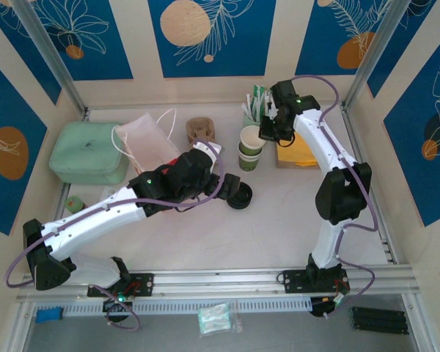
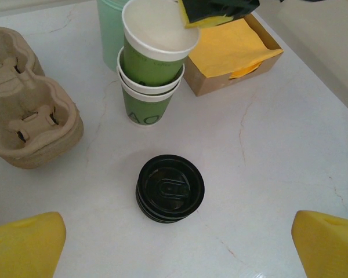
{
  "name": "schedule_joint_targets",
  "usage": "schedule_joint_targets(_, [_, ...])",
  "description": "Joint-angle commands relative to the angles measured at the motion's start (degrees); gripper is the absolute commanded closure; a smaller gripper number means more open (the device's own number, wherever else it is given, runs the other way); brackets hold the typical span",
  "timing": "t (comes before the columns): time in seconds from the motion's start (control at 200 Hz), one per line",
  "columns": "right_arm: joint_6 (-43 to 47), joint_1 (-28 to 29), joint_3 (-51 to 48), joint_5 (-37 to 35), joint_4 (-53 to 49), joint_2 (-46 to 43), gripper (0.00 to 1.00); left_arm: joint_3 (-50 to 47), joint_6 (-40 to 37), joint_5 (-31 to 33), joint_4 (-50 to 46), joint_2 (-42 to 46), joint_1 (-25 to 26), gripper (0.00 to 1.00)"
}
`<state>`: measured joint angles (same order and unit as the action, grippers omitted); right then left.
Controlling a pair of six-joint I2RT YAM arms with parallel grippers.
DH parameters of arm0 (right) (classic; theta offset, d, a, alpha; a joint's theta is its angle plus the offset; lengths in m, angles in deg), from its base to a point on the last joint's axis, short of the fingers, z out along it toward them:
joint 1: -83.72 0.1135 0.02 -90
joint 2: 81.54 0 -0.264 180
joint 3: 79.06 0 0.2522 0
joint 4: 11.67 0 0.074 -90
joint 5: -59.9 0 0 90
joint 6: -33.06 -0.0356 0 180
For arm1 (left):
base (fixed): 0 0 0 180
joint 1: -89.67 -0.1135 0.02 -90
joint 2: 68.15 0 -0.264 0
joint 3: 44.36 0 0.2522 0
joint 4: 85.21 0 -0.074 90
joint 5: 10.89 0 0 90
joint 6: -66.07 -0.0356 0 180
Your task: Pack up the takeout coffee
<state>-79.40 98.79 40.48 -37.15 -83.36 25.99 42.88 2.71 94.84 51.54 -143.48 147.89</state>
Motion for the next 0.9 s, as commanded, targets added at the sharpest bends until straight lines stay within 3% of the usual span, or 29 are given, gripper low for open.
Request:
schedule_joint_targets(0.0, [0.0,0.6,1.8,2.0,-0.9,-3.4,1.0,-0.5,0.6,0.6,0.6,0.6,0.3,0.01])
schedule_joint_targets(0.255, [-0.1,1.5,2.9,2.7,-1.5,-9.5,1.0,-0.9,1.0,0.8,0.3,0.9,0.3,0.01])
schedule_joint_targets(0.415, [0.0,5.0,1.2,2.0,-2.4,-14.4,1.0,-3.1,1.9,2.1,0.3,3.6,0.2,0.0])
schedule_joint_targets(0.675, [-1.8,17.1,-9.9,-1.3,-1.3,-23.3,1.0,-8.0,4.1,6.2,-1.9,11.8,0.2,0.01])
schedule_joint_targets(0.895, [-6.2,27.6,-20.6,-2.2,1.9,-24.6,1.0,-10.6,5.7,9.9,-3.6,17.6,0.2,0.01])
